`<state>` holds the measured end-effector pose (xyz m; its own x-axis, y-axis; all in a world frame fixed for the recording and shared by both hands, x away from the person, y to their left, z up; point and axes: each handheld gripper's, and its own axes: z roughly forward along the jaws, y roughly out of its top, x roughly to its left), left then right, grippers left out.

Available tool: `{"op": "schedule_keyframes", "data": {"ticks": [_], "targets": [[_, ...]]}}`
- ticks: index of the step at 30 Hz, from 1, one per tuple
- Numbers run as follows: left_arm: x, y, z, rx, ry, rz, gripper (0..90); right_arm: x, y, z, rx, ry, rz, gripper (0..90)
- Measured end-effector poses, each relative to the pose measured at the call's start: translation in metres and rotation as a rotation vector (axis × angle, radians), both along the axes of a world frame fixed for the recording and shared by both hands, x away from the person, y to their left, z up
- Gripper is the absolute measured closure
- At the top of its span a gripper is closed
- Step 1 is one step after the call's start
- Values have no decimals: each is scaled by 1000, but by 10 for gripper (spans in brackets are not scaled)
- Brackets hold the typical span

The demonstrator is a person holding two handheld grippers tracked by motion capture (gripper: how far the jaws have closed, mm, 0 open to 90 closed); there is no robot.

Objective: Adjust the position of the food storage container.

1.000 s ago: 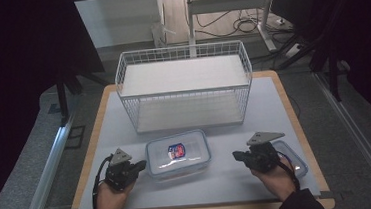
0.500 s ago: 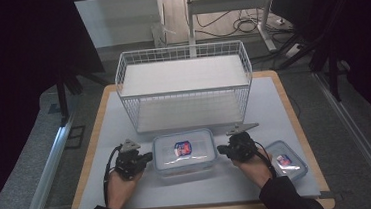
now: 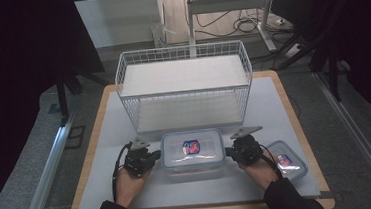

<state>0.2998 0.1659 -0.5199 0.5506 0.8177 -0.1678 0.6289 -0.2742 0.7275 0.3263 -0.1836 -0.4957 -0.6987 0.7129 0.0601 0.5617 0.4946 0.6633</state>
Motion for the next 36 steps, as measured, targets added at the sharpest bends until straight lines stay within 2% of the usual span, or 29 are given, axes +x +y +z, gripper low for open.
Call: {"op": "schedule_keyframes", "data": {"ticks": [5,7,8,9,10,11,16,17,18,21,23,26,27,28,29,30,31,36], "targets": [[-1,-3,0,6,-3,-14,900,-2,-5,1,-9,-8,3,900],[-2,0,2,-12,-3,-17,899,-2,-6,2,-8,-6,11,895],[-3,1,4,9,-15,-6,866,-3,-6,3,-12,-14,9,872],[-3,1,4,9,-15,-6,825,-3,-6,3,-12,-14,9,872],[-6,3,6,53,-41,8,770,-4,-11,6,-15,-36,2,811],[-10,8,8,96,-70,15,728,-5,-13,7,-10,-45,0,788],[-20,15,10,128,-104,17,514,-9,-28,15,33,-83,-21,614],[-22,16,11,136,-112,13,514,-9,-28,15,33,-83,-21,614],[-27,19,11,144,-128,1,425,-11,-31,17,44,-97,-21,541],[-32,23,9,125,-127,-16,317,-13,-35,18,55,-104,-16,429],[-33,26,8,100,-120,-23,278,-14,-38,17,63,-103,-9,356],[-34,27,9,67,-125,-30,235,-16,-40,18,69,-103,-7,315],[-35,27,10,65,-126,-33,165,-17,-42,19,83,-108,-10,277],[-36,26,10,73,-129,-31,165,-17,-42,19,83,-108,-10,277],[-38,25,8,104,-131,-35,99,-17,-44,19,97,-107,-9,254],[-38,25,8,104,-131,-35,73,-17,-44,19,97,-107,-9,254],[-39,24,6,123,-123,-38,56,-16,-45,16,103,-98,-7,213],[-37,28,3,109,-113,-31,34,-13,-44,12,106,-78,-7,162]]}}
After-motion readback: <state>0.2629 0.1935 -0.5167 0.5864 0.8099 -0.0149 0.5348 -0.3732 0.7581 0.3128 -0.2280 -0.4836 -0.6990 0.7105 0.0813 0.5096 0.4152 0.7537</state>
